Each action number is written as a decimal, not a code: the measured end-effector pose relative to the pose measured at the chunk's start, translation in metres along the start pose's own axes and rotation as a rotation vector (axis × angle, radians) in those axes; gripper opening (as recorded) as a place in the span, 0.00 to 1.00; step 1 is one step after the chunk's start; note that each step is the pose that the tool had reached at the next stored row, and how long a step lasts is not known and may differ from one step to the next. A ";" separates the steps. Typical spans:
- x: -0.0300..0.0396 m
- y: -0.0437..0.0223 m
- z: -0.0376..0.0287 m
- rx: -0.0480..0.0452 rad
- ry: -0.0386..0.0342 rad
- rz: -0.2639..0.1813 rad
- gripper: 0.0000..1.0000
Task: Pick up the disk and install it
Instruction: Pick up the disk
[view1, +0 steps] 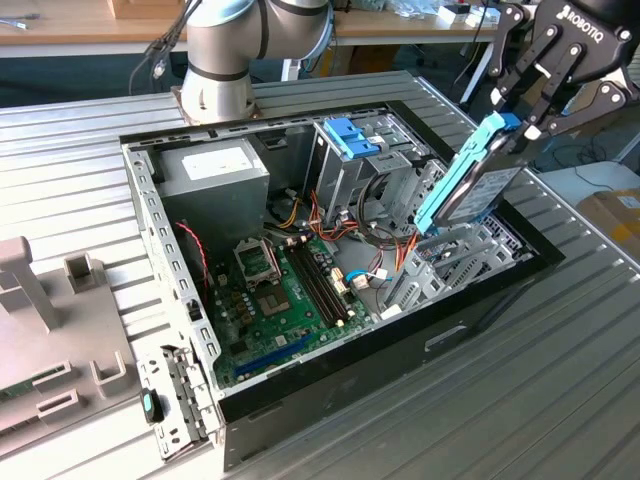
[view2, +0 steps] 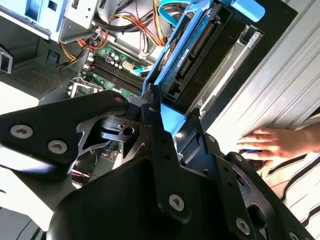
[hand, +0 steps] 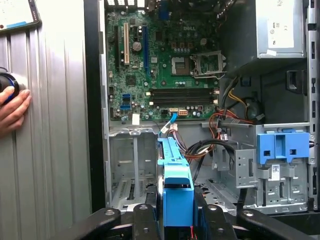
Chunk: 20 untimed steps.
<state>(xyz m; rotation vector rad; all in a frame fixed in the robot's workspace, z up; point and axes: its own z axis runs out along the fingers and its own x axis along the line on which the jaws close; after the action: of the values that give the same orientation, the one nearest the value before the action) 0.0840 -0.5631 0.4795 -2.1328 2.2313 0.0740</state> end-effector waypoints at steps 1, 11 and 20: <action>0.0013 -0.0002 -0.0001 0.0005 0.0002 0.000 0.36; 0.0033 0.0061 0.0000 0.0794 -0.0005 -0.005 0.36; 0.0076 0.0253 -0.0003 0.1454 -0.0037 -0.010 0.36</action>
<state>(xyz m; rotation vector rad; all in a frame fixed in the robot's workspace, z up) 0.0584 -0.5696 0.4793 -2.0669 2.1511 -0.0822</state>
